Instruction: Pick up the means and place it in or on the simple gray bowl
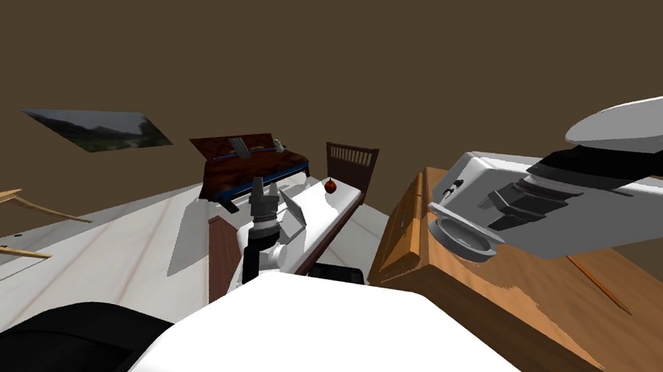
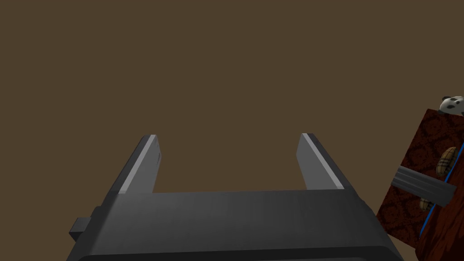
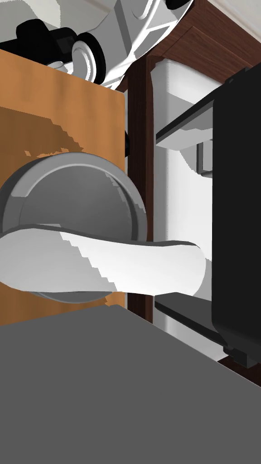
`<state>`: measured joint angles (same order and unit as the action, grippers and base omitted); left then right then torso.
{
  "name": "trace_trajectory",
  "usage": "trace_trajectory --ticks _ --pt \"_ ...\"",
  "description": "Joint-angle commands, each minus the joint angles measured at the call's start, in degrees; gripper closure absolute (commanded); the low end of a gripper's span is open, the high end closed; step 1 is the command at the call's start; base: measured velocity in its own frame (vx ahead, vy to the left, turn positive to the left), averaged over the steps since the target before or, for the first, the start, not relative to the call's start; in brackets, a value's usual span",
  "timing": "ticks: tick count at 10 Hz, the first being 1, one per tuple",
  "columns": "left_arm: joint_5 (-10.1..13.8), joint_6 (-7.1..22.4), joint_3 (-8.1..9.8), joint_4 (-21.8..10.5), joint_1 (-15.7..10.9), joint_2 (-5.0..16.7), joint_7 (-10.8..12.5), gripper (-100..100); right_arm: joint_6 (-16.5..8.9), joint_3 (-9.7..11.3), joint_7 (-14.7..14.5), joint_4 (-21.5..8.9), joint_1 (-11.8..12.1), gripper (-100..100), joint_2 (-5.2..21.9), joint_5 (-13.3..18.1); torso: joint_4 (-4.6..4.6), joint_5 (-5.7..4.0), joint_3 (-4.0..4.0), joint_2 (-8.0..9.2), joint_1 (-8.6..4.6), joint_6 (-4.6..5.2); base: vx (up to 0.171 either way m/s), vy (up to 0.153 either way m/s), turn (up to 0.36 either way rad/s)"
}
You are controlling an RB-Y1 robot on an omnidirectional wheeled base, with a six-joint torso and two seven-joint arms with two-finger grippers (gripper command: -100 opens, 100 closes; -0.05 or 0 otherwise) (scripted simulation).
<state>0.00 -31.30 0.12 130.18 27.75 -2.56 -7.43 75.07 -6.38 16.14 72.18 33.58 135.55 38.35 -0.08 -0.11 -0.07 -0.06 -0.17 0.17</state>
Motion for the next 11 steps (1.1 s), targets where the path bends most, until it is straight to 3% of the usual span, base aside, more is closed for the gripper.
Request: trace_trajectory --ticks 1,4,5,6,11 --pt "0.0 0.0 0.0 0.0 0.0 0.0 0.0 0 1.6 -0.9 0.1 -1.0 -0.2 -100 1.3 -0.8 0.0 0.0 0.0 0.0 0.0 0.0 0.001 -0.035 -0.037" --pt "0.0 0.0 0.0 0.0 0.0 0.0 0.0 0 4.5 -2.0 1.1 -1.6 -2.1 -100 3.6 -1.7 0.01 0.01 0.02 0.03 0.04 0.01 -0.003 -0.029 -0.054" --pt "0.0 0.0 0.0 0.0 0.0 0.0 0.0 0 3.7 -1.5 0.8 -1.3 -2.0 -100 2.9 -1.3 0.02 0.01 0.03 0.04 0.03 0.02 -0.002 -0.016 -0.012" --pt "0.0 0.0 0.0 0.0 0.0 0.0 0.0 0 4.0 -1.5 0.9 -1.3 -2.1 0 3.0 -1.4 0.0 -0.01 0.02 0.03 0.06 0.0 0.0 0.0 0.0" --pt "0.0 0.0 0.0 0.0 0.0 0.0 0.0 0 4.0 -1.5 0.9 -1.3 -2.1 0 3.0 -1.4 0.0 0.02 0.0 0.01 0.12 0.0 0.0 0.0 0.0"
